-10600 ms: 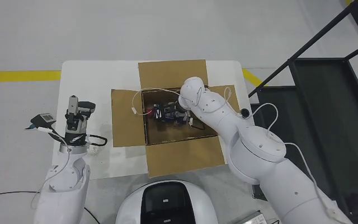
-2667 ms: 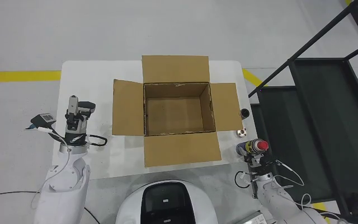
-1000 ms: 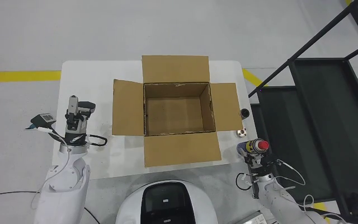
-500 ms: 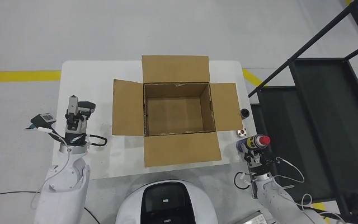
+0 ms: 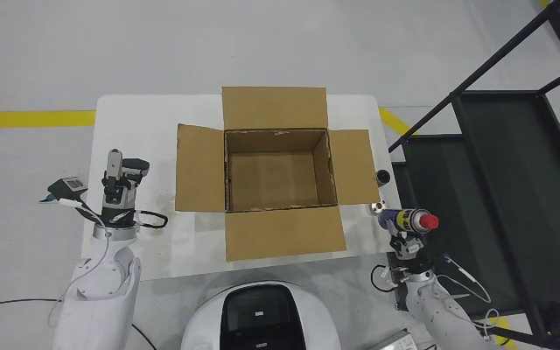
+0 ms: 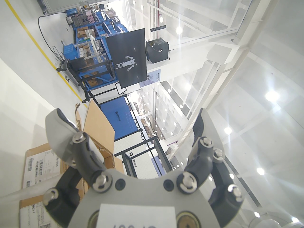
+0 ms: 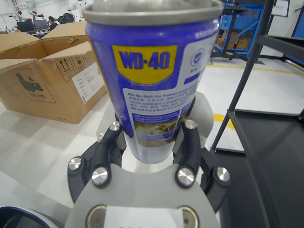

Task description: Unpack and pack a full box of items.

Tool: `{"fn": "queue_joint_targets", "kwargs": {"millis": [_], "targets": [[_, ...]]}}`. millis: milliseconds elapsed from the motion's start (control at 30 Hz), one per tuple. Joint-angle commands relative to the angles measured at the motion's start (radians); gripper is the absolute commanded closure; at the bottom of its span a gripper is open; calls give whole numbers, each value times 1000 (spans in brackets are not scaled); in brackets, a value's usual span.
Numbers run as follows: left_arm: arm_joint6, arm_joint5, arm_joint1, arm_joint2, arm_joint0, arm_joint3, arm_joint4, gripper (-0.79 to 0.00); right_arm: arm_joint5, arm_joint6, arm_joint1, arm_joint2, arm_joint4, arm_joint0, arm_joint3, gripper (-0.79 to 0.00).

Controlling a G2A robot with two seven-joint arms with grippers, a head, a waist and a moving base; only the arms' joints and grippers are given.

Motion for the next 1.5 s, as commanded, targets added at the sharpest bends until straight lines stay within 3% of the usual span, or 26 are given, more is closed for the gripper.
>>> {"fn": "queue_joint_targets", "kwargs": {"millis": [0,167,467,700,800,933,1033,1467], "targets": [[0,0,0,0,0,0,0,-785,11,-10,19,29,-20,-19,-55,0],[0,0,0,0,0,0,0,-785,41,31,58,113,-71,-65,-228,0],[0,0,0,0,0,0,0,-785,123,351,89,238,-97,-181,-691,0],[0,0,0,0,0,0,0,-785,149,585,91,246,-158,-200,-921,0],[0,0,0,0,0,0,0,-785,132,700,88,220,-189,-166,-952,0],[0,0,0,0,0,0,0,-785,110,767,84,198,-201,-124,-958,0],[0,0,0,0,0,0,0,-785,70,776,84,203,-188,-113,-956,0],[0,0,0,0,0,0,0,-785,70,776,84,203,-188,-113,-956,0]]}}
